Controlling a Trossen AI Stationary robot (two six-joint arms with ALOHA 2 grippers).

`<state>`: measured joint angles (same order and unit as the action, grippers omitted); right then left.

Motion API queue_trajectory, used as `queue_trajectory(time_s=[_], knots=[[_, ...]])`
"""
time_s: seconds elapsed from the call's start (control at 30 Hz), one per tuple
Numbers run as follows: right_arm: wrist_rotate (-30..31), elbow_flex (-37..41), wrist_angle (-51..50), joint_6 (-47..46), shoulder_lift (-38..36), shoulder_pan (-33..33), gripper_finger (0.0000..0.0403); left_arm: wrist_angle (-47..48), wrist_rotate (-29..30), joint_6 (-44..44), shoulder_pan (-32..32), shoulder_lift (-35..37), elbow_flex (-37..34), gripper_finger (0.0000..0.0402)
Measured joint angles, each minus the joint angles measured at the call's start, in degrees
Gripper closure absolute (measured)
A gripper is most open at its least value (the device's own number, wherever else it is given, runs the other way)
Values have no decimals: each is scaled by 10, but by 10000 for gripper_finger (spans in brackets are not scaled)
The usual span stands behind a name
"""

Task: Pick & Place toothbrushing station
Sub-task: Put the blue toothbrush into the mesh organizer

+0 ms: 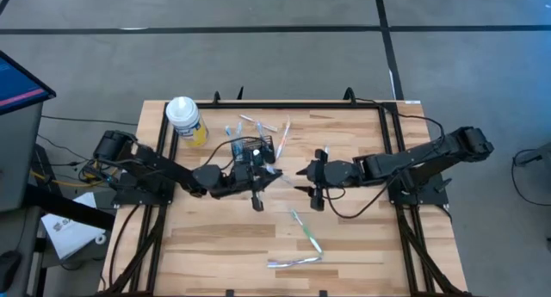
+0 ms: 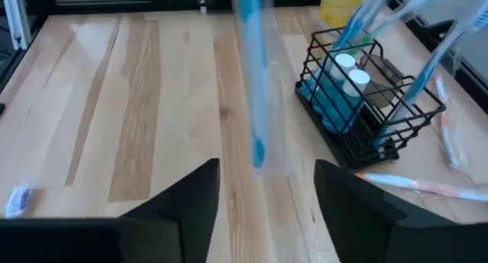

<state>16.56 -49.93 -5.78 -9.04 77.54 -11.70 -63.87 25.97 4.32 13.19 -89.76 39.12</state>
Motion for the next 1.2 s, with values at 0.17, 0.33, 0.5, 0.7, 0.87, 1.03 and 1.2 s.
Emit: queue_trajectory(time_s=[0.17, 0.33, 0.5, 0.7, 0.87, 1.03, 1.2], knots=[[0, 0, 0, -11, 0, 0, 178, 80, 53, -3, 0, 34, -4, 393], [0, 0, -2, -15, 2, -3, 176, 87, 117, -3, -5, 40, -4, 394], [0, 0, -1, -15, 6, -3, 181, 96, 153, -3, -23, 40, -4, 394], [0, -2, 7, -16, 24, -6, 184, 105, 161, -3, -42, 40, -4, 394], [0, 0, 13, -16, 58, -6, 184, 118, 161, -3, -64, 40, -4, 394], [0, 0, 21, -16, 91, -7, 188, 126, 161, -7, -89, 39, -4, 394], [-1, 0, 30, -35, 111, -7, 189, 134, 161, -8, -111, 39, -4, 394]])
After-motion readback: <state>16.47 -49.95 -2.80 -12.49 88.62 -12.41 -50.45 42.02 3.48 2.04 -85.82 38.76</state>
